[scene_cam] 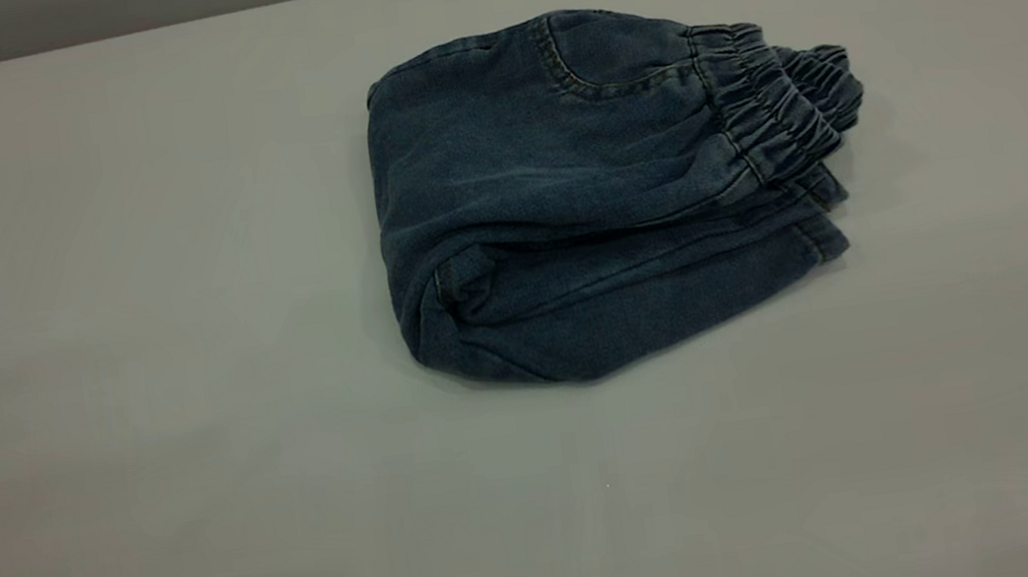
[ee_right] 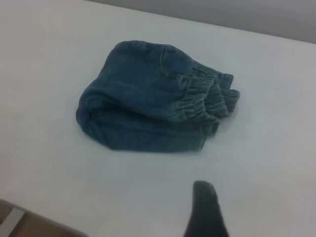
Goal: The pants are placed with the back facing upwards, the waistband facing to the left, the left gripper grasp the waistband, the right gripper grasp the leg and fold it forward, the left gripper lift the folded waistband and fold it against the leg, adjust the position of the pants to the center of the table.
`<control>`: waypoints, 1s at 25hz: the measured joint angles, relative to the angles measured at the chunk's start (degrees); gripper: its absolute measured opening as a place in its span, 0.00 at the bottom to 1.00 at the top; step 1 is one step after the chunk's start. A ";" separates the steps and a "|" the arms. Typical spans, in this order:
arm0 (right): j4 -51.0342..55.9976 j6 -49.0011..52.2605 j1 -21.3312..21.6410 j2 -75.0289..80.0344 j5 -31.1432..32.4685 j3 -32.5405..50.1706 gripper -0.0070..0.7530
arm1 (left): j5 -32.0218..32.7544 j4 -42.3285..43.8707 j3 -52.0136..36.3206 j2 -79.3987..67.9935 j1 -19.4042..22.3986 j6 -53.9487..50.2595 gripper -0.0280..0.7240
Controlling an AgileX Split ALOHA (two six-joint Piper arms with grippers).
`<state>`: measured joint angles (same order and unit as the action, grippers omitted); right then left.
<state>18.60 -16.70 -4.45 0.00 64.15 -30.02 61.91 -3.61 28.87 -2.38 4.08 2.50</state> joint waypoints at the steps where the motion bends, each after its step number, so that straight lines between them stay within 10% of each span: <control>1: 0.00 0.00 0.00 0.00 0.00 0.00 0.57 | 0.00 0.00 0.00 1.15 0.17 0.00 0.65; 25: 0.64 0.00 -0.06 0.00 0.00 0.00 0.57 | -0.06 0.11 0.05 2.38 -2.62 0.00 0.65</control>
<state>19.24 -16.70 -4.51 0.00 64.15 -30.02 61.85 -3.50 28.92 0.00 1.46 2.50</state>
